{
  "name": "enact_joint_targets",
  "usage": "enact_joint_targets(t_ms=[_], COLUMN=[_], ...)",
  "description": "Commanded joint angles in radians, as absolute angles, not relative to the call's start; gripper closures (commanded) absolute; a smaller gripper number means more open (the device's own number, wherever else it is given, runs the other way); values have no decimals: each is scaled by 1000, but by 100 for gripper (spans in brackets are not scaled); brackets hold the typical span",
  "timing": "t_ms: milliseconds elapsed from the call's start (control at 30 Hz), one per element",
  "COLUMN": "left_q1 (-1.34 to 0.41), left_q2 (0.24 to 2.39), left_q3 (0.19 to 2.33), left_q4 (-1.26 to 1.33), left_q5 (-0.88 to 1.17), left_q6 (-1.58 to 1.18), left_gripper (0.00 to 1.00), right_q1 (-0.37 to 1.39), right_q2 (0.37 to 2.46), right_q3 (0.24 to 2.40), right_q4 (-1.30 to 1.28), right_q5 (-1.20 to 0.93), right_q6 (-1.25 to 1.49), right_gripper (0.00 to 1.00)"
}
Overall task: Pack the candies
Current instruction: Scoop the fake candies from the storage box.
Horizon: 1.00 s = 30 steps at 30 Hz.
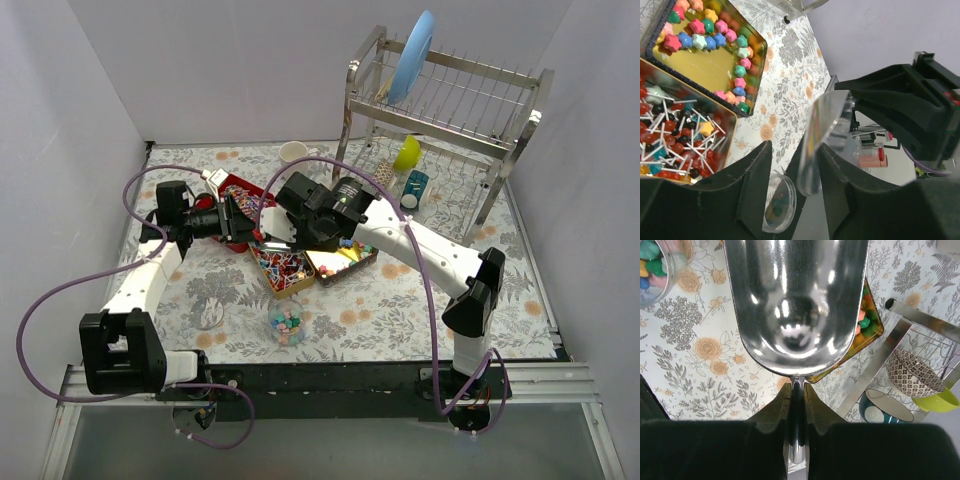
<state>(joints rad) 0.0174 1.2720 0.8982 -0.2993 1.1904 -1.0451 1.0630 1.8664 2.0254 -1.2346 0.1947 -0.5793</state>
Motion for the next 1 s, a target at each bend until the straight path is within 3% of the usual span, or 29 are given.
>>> enact_joint_targets(t_ms=[0, 133, 300, 333, 367, 400, 500, 700, 767, 833, 967], left_q1=[17, 14, 15, 14, 14, 14, 14, 14, 15, 14, 14], left_q2=[1316, 1344, 1368, 1371, 1377, 1381, 1399, 1428, 1430, 1433, 1427], left_q3=[922, 922, 897, 894, 894, 896, 899, 899, 894, 893, 879], left_q4=[-250, -232, -131, -103, -97, -94, -92, -87, -77, -66, -45], left_q5=[1224, 1259, 1345, 1356, 1373, 1377, 1391, 1396, 1399, 1399, 1401], left_q6=[-1100, -1132, -1251, -1264, -1270, -1272, -1267, -1262, -1272, -1281, -1308], left_gripper=[64, 72, 100, 100, 100, 100, 100, 100, 100, 100, 100], right_q1=[1063, 1057, 1039, 1020, 1006, 990, 888, 671, 641, 643, 666], right_q2=[1873, 1890, 1907, 1905, 1905, 1896, 1873, 1816, 1704, 1604, 1447], right_q3=[2106, 2128, 2134, 2135, 2137, 2141, 2177, 2200, 2081, 1829, 1588], right_q4=[-1198, -1190, -1204, -1210, -1227, -1235, -1279, -1275, -1124, -885, -672], right_q5=[164, 170, 124, 109, 59, 22, -203, -595, -681, -704, -712], right_q6=[-569, -560, -557, -557, -557, -557, -558, -606, -621, -609, -584], right_gripper=[99, 99, 99, 99, 92, 70, 53, 49, 48, 46, 40])
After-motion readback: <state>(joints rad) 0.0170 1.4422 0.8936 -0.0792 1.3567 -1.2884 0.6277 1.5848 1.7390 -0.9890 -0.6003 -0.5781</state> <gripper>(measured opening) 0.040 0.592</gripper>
